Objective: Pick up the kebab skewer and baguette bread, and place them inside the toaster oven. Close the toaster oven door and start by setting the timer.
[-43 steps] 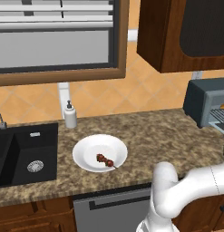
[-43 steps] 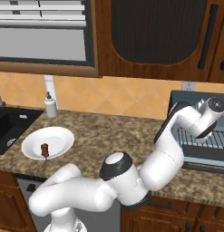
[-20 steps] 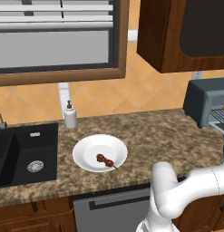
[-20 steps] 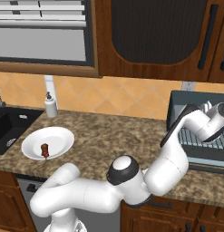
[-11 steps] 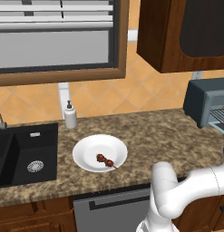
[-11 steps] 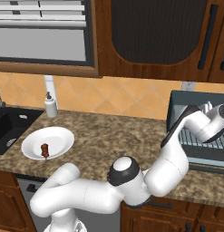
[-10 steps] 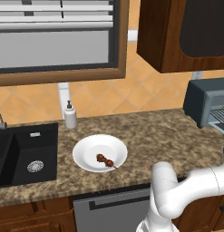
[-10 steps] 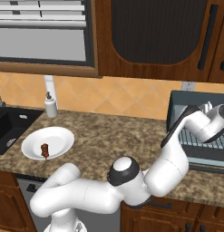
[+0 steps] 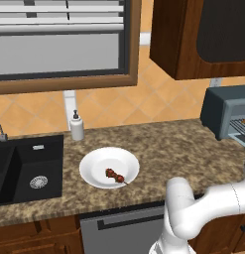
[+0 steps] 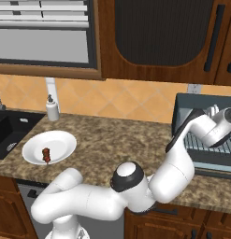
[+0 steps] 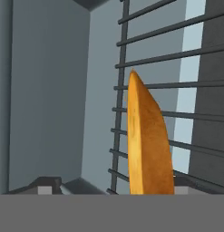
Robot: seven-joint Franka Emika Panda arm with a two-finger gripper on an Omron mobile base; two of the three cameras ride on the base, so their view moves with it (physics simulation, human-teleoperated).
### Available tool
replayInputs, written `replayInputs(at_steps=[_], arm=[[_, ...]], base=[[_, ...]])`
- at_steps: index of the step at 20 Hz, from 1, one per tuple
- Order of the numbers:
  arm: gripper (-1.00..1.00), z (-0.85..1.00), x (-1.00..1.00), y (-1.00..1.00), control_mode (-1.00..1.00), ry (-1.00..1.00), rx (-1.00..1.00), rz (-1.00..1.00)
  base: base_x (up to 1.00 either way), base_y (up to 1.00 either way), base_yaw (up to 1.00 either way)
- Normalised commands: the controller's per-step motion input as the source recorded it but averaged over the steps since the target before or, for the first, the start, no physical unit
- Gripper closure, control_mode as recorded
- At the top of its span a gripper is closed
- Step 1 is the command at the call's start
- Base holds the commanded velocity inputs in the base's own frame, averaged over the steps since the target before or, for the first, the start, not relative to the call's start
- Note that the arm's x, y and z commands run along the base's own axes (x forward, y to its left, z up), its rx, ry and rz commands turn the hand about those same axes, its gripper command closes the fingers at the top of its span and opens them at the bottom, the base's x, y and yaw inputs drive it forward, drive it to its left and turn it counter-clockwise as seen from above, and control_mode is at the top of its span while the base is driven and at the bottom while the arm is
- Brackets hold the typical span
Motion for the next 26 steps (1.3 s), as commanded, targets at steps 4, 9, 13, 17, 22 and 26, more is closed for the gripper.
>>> replayInputs(at_steps=[4, 9, 13, 17, 22, 26], arm=[[-1.0, 0.0, 0.11, 0.0, -1.0, 0.0, 0.0, -0.02], [-1.0, 0.2, -0.03, -0.1, -1.0, 0.0, 0.01, -0.01], [-1.0, 0.43, -0.53, -0.25, -1.0, 0.0, 0.0, -0.01], [-1.0, 0.19, -0.49, -0.04, -1.0, 0.0, 0.0, -0.02], [-1.0, 0.49, -0.49, 0.0, -1.0, 0.1, 0.0, 0.0], [-1.0, 0.65, -0.71, 0.16, -1.0, 0.2, -0.01, 0.0]], base=[[0.0, 0.0, 0.0], [0.0, 0.0, 0.0], [0.0, 0.0, 0.0], [0.0, 0.0, 0.0], [0.0, 0.0, 0.0], [0.0, 0.0, 0.0]])
